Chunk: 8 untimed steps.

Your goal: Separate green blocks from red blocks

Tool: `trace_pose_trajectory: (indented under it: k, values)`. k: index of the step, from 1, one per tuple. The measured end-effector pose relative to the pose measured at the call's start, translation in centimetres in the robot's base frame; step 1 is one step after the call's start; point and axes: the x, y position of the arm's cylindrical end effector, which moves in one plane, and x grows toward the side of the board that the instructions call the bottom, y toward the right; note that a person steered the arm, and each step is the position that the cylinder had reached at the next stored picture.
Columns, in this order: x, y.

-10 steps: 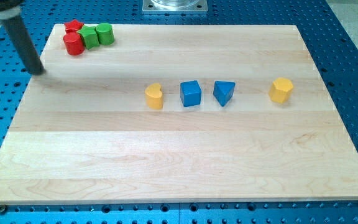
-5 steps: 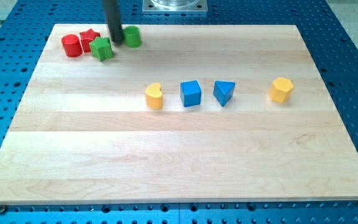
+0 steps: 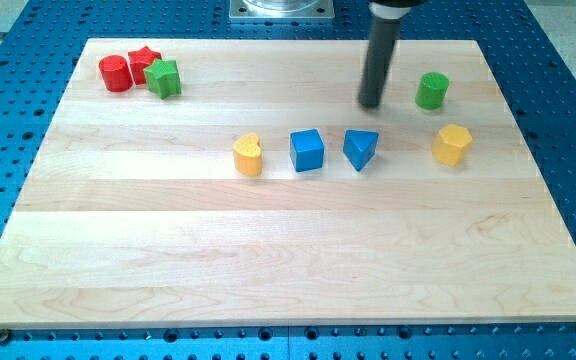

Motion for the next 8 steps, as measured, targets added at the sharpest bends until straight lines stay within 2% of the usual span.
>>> trace_pose_trajectory:
  k: [1, 2, 3, 4, 5, 7, 8]
  values:
    - [0.2, -11.9]
    - [2.4, -26.6]
    - [0.5, -33.7]
    - [-4.8, -33.5]
    - [-5.3, -26.6]
    - [-5.7, -17.2]
    - [-6.2, -18.5]
